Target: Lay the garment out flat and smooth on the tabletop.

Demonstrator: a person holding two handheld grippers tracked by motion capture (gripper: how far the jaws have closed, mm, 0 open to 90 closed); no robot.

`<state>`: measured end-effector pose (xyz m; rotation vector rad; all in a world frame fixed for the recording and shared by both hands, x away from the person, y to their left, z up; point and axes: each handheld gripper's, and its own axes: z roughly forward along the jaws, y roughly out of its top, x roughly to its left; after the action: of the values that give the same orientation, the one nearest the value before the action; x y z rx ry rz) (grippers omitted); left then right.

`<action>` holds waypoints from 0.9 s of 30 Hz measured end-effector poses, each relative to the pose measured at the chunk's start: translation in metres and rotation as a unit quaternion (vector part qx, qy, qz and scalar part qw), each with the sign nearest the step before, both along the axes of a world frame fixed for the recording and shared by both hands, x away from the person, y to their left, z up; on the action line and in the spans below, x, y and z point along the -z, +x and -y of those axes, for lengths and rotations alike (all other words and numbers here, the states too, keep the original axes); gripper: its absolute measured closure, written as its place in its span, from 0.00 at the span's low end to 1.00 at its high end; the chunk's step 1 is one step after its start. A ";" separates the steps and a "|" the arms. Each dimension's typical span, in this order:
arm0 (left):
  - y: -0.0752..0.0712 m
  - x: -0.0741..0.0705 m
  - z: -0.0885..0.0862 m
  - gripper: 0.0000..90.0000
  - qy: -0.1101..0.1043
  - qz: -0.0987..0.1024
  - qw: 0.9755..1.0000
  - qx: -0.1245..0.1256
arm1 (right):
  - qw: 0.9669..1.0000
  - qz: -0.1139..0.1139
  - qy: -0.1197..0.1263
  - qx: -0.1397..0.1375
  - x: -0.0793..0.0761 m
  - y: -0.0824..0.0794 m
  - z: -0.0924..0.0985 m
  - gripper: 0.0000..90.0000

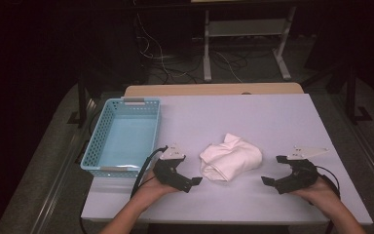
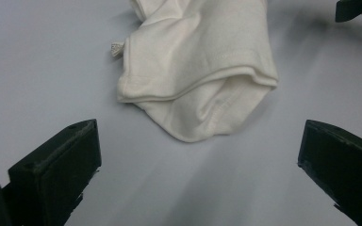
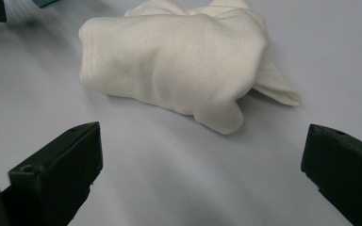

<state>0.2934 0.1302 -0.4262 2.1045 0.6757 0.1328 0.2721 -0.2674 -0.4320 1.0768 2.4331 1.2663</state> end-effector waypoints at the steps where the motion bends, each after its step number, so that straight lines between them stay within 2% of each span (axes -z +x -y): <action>1: -0.001 0.000 -0.002 0.00 -0.001 0.002 1.000 0.000 | 1.000 0.001 0.000 0.000 -0.001 0.000 0.000 0.00; 11: 0.000 -0.001 -0.007 0.00 -0.010 0.002 1.000 -0.005 | 1.000 0.006 0.002 0.003 -0.011 0.002 -0.006 0.00; 20: -0.001 -0.001 -0.008 0.00 -0.008 0.002 1.000 -0.006 | 1.000 0.016 0.015 0.004 -0.024 0.012 -0.012 0.00; 23: -0.004 0.000 -0.009 0.00 0.004 0.004 1.000 -0.003 | 1.000 0.017 0.018 0.003 -0.027 0.017 -0.015 0.00; 27: -0.004 0.000 -0.010 0.00 0.000 0.005 1.000 -0.005 | 1.000 0.018 0.019 0.003 -0.030 0.023 -0.021 0.00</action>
<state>0.2898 0.1401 -0.4259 2.0999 0.6798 0.1488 0.2947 -0.2464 -0.4024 1.0617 2.3863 1.3238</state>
